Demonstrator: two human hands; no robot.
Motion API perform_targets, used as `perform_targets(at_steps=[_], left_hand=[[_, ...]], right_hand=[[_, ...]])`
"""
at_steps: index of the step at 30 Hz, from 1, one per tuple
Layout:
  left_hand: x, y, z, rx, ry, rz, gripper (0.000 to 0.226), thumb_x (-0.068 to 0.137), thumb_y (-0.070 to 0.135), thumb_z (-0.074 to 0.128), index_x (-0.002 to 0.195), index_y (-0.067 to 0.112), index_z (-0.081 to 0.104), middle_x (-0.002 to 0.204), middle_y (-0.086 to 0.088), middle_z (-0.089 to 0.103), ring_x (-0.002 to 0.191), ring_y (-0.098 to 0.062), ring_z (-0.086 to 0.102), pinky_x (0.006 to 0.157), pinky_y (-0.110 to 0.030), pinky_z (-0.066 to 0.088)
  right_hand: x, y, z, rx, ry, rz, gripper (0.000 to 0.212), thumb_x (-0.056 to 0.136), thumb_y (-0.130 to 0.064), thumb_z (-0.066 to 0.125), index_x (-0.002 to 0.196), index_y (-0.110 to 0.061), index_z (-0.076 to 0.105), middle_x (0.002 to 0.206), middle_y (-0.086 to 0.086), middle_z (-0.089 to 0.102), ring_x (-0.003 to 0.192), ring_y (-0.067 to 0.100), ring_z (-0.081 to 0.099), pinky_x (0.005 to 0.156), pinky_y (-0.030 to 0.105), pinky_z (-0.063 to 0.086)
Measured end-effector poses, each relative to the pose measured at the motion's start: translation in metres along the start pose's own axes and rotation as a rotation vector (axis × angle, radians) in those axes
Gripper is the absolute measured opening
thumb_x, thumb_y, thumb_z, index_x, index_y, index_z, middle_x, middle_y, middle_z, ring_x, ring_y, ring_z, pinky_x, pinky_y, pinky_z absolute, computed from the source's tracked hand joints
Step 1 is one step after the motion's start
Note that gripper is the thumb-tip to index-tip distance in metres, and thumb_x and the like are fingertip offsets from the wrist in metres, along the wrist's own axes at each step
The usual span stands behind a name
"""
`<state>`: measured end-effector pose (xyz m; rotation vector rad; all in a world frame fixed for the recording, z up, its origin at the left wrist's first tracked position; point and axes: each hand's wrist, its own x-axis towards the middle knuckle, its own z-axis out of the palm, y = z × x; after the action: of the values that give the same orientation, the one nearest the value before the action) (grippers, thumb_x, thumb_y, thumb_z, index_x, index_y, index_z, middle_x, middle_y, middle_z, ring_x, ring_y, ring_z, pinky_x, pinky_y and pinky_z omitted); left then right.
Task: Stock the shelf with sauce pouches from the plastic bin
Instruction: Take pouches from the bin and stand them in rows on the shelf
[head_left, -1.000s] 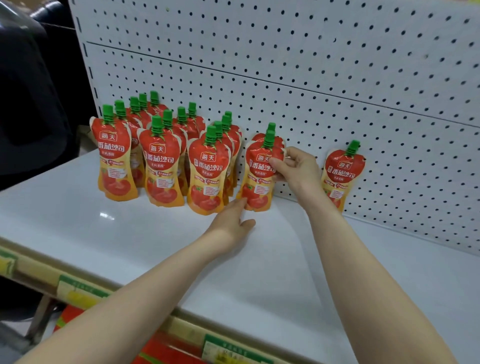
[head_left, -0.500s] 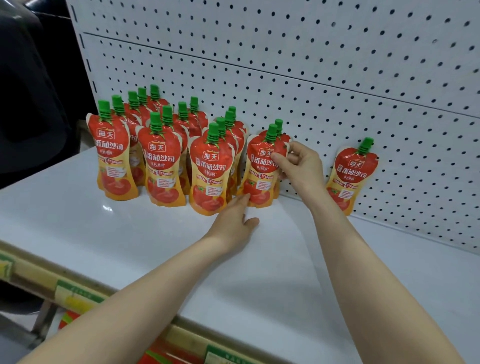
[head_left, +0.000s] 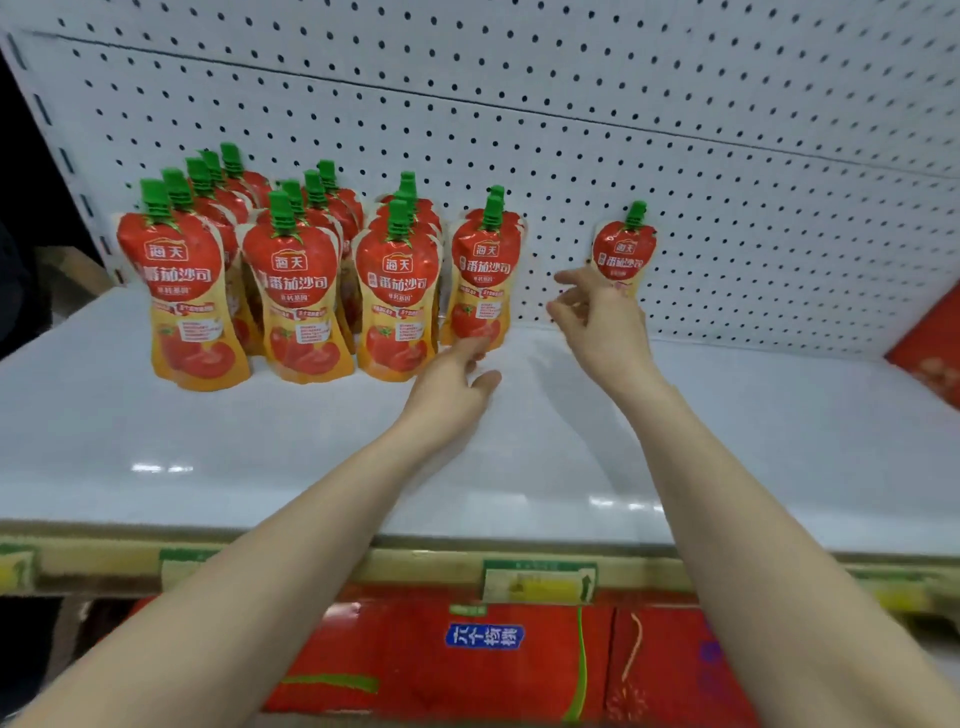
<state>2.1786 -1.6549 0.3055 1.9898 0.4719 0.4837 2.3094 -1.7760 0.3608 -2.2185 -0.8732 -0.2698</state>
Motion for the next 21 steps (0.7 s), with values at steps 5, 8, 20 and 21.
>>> perform_targets(at_steps=[5, 8, 20, 21], left_hand=[[-0.050, 0.018, -0.002, -0.109, -0.124, 0.160, 0.029, 0.093, 0.015, 0.056, 0.120, 0.026, 0.059, 0.110, 0.006, 0.067, 0.105, -0.010, 0.062, 0.096, -0.036, 0.051], [-0.093, 0.032, 0.024, -0.179, -0.228, 0.254, 0.026, 0.091, 0.016, 0.055, 0.112, 0.030, 0.062, 0.104, 0.008, 0.069, 0.096, -0.011, 0.066, 0.087, -0.034, 0.054], [-0.219, -0.001, 0.251, -0.168, -0.733, 0.269, 0.030, 0.092, 0.005, 0.055, 0.111, 0.026, 0.064, 0.104, 0.007, 0.069, 0.098, -0.004, 0.065, 0.086, -0.018, 0.050], [-0.228, -0.013, 0.280, -0.141, -0.789, 0.236, 0.031, 0.092, 0.005, 0.055, 0.112, 0.028, 0.063, 0.105, 0.008, 0.068, 0.097, -0.002, 0.063, 0.085, -0.017, 0.049]], right_hand=[[-0.114, 0.019, -0.042, -0.144, 0.136, 0.066, 0.024, 0.096, -0.028, 0.057, 0.116, -0.022, 0.068, 0.101, -0.005, 0.073, 0.089, 0.017, 0.067, 0.087, 0.037, 0.051], [-0.197, 0.039, -0.074, -0.176, 0.301, 0.160, 0.018, 0.095, -0.026, 0.058, 0.105, -0.021, 0.073, 0.096, -0.006, 0.075, 0.083, 0.014, 0.068, 0.079, 0.030, 0.050], [-0.525, 0.187, -0.110, -0.129, 0.424, 1.088, 0.019, 0.095, -0.018, 0.058, 0.107, -0.022, 0.072, 0.093, -0.009, 0.072, 0.091, 0.014, 0.069, 0.079, 0.027, 0.048], [-0.543, 0.202, -0.103, -0.093, 0.401, 1.156, 0.020, 0.095, -0.015, 0.059, 0.110, -0.019, 0.071, 0.092, -0.008, 0.070, 0.091, 0.014, 0.068, 0.076, 0.023, 0.044]])
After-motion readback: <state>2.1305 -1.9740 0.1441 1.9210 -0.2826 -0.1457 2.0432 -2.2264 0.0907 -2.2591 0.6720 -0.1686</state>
